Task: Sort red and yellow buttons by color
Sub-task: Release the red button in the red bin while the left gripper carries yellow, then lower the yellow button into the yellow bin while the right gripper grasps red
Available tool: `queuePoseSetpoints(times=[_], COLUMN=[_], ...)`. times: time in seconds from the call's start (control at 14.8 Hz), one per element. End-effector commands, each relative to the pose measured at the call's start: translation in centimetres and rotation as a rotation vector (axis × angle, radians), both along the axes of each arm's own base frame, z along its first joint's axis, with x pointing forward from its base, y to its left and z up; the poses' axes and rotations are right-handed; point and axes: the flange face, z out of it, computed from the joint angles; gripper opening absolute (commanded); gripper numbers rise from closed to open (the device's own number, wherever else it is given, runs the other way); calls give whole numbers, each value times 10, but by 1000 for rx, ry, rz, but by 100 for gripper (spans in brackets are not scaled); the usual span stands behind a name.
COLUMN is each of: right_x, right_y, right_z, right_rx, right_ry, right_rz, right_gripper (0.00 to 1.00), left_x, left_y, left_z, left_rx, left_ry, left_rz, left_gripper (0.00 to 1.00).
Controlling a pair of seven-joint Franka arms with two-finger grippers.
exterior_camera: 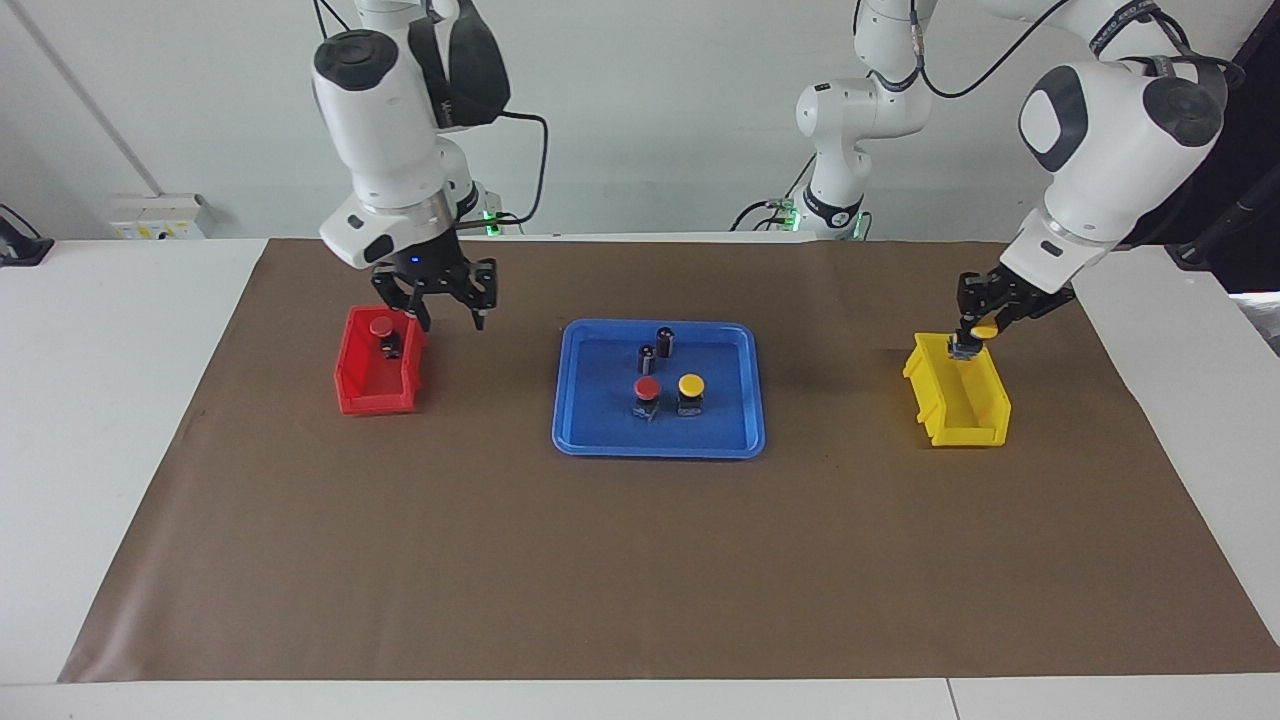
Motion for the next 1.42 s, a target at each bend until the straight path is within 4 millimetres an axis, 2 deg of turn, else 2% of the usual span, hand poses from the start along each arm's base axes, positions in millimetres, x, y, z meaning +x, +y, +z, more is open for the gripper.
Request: queuePoseSetpoints(times=[0.0,0.07,0.2,0.27,0.34,0.41,0.61,0.75,0.88,1.02,1.35], right_x=[38,40,29,28,24,19,7,-2,-15,-24,-32], right_y=[88,112,165,178,177,177,173,171,177,181,176], right_z=[-45,-61,-98,-113,-136,-144,-154,-163,-173,-182,-193], right_rx=[-6,-1,-44,-33,-46,-43,-55,-60,-39,-27,-21], right_ry=[31,22,-34,-57,-43,-39,-13,5,19,16,9], right_rz=[-57,-85,-67,-87,-86,-82,-82,-81,-83,-75,-68], right_gripper=[72,72,74,74,74,74,74,74,74,74,73], left_x=[-6,-8,-12,-14,-13,-15,-29,-33,-42,-44,-54], left_y=[4,8,25,26,28,34,37,33,29,28,34], left_z=[-10,-20,-50,-60,-65,-74,-107,-115,-131,-137,-147], left_rx=[3,4,16,15,17,24,23,22,21,20,20], left_ry=[-27,-10,-26,-34,-34,-21,-7,10,36,34,37], left_rz=[-27,-28,-22,-36,-45,-48,-37,-36,-35,-37,-33], left_gripper=[1,1,1,1,1,1,1,1,1,1,1])
